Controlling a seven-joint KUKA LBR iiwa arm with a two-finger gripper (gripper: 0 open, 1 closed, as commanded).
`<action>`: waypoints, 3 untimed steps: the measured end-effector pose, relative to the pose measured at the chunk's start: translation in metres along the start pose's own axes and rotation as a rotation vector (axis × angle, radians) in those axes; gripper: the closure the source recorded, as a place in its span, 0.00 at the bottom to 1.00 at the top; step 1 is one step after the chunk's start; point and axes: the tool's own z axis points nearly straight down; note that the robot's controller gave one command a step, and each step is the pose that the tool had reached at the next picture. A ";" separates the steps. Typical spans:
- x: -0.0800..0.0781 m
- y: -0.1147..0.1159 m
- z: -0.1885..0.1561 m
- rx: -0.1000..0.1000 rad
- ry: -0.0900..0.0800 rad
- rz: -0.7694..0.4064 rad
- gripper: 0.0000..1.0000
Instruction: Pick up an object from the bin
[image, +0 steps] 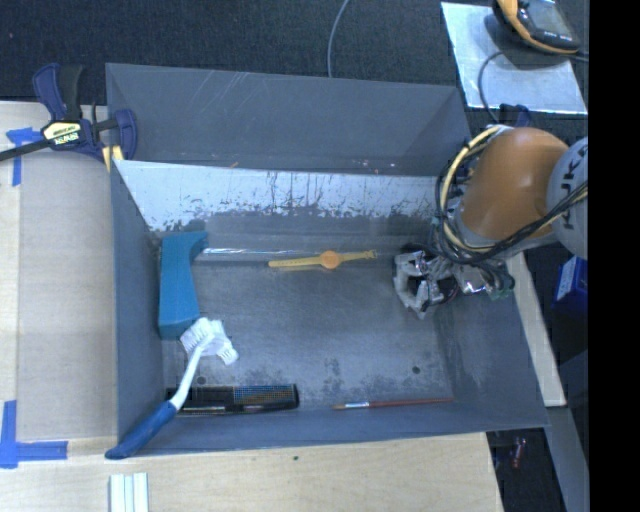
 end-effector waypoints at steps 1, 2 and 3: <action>0.023 -0.005 0.000 0.002 0.001 0.163 0.00; 0.022 -0.005 0.000 0.003 0.001 0.163 0.00; 0.001 0.014 -0.012 0.004 -0.003 0.225 0.00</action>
Offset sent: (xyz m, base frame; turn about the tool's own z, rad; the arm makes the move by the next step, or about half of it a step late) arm 0.0000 0.0000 0.0000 0.0000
